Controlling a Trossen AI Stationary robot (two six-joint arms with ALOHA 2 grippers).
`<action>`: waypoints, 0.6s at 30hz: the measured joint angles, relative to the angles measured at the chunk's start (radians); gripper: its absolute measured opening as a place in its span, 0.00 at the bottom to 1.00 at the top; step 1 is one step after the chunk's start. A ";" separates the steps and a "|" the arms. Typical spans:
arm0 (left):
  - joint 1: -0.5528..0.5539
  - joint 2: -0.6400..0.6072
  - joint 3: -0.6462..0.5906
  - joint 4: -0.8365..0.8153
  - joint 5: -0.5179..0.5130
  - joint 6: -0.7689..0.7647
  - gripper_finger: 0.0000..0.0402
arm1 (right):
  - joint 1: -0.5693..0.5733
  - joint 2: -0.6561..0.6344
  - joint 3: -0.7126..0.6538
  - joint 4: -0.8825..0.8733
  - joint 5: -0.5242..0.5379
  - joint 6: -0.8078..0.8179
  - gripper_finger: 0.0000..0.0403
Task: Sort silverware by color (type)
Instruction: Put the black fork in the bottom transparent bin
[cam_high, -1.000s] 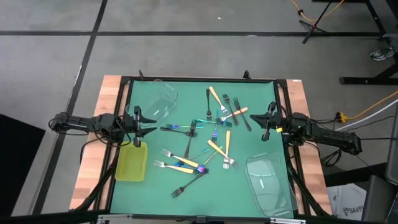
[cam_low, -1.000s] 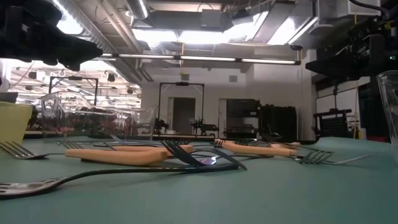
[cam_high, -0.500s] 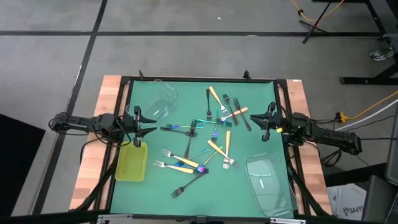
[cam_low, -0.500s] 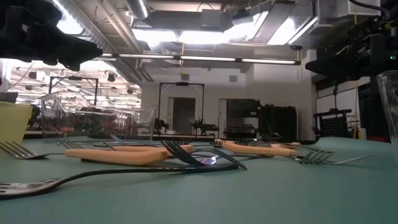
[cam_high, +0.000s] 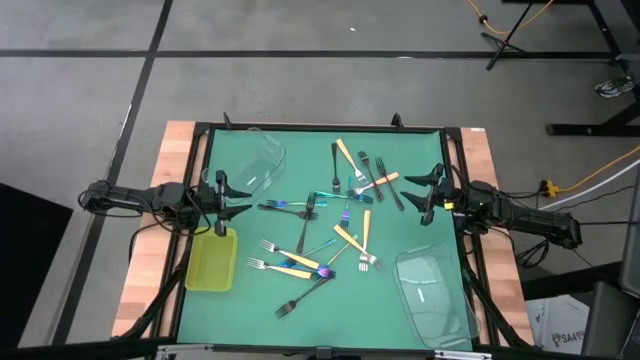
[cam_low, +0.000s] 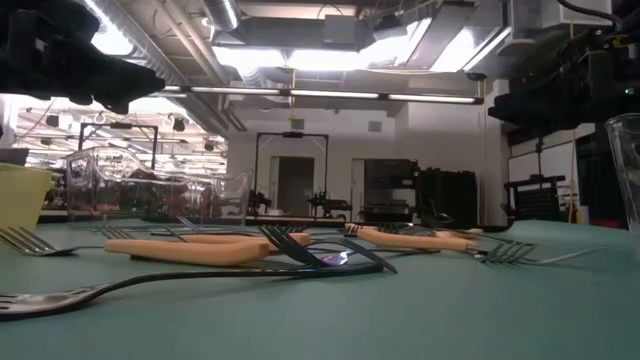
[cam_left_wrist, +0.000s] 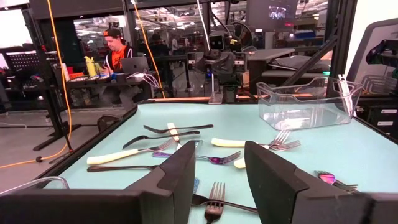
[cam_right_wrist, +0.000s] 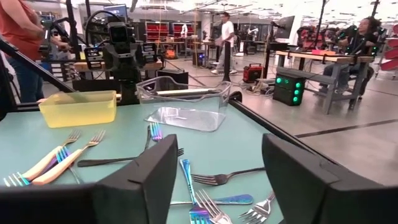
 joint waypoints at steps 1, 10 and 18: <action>0.000 0.000 0.000 0.000 0.000 0.000 0.33 | 0.000 0.000 0.000 0.000 0.000 0.000 0.58; 0.000 0.000 0.000 0.000 0.000 0.000 0.33 | 0.000 0.000 0.008 0.023 0.051 0.122 0.59; 0.000 0.000 0.000 0.000 0.000 0.000 0.33 | 0.000 0.000 0.080 0.021 0.062 0.201 0.59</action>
